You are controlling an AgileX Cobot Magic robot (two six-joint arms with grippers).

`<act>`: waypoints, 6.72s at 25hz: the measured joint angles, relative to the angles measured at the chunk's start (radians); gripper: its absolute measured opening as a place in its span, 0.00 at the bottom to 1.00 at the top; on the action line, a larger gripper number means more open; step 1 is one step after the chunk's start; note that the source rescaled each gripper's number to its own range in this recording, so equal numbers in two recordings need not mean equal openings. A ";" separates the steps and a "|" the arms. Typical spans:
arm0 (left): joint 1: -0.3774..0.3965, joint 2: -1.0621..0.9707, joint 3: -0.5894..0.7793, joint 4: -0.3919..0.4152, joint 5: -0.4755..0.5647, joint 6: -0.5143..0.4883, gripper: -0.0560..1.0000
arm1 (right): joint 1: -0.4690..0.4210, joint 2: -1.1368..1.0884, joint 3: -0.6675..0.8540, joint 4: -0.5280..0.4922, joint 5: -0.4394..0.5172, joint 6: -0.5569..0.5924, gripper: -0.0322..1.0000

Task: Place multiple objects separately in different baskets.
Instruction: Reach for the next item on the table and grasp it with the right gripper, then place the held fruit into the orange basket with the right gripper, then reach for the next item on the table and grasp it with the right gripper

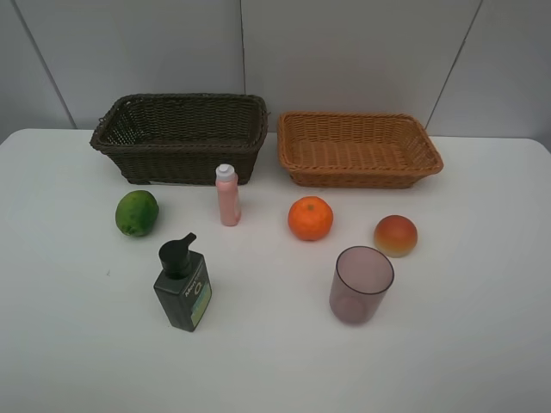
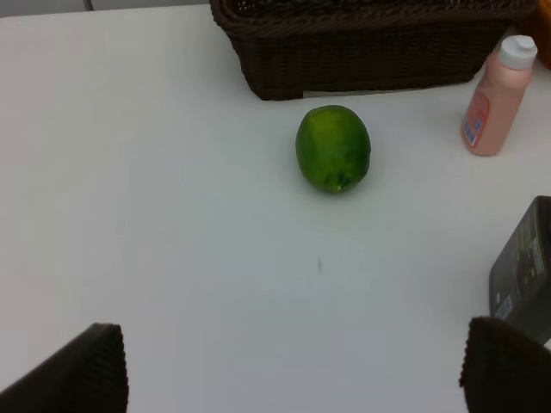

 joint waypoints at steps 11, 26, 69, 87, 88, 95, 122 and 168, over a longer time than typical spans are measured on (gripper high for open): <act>0.000 0.000 0.000 0.000 0.000 0.000 1.00 | 0.000 0.000 0.000 0.000 0.000 0.000 0.98; 0.000 0.000 0.000 0.000 0.000 0.000 1.00 | 0.000 0.414 -0.041 0.001 -0.112 0.000 0.98; 0.000 0.000 0.000 0.000 -0.001 0.000 1.00 | 0.341 1.938 -0.569 -0.081 -0.373 0.519 1.00; 0.000 0.000 0.000 0.000 -0.001 0.000 1.00 | 0.341 1.995 -0.569 -0.057 -0.395 0.524 0.51; 0.000 0.000 0.000 0.000 -0.001 0.000 1.00 | 0.341 1.995 -0.569 -0.057 -0.395 0.524 0.51; 0.000 0.000 0.000 0.000 -0.001 0.000 1.00 | 0.341 1.995 -0.569 -0.057 -0.395 0.524 0.51; 0.000 0.000 0.000 0.000 -0.001 0.000 1.00 | 0.341 2.114 -1.285 -0.017 0.106 0.085 0.51; 0.000 0.000 0.000 0.000 -0.001 0.000 1.00 | 0.569 1.926 -0.911 -0.082 -0.195 0.456 1.00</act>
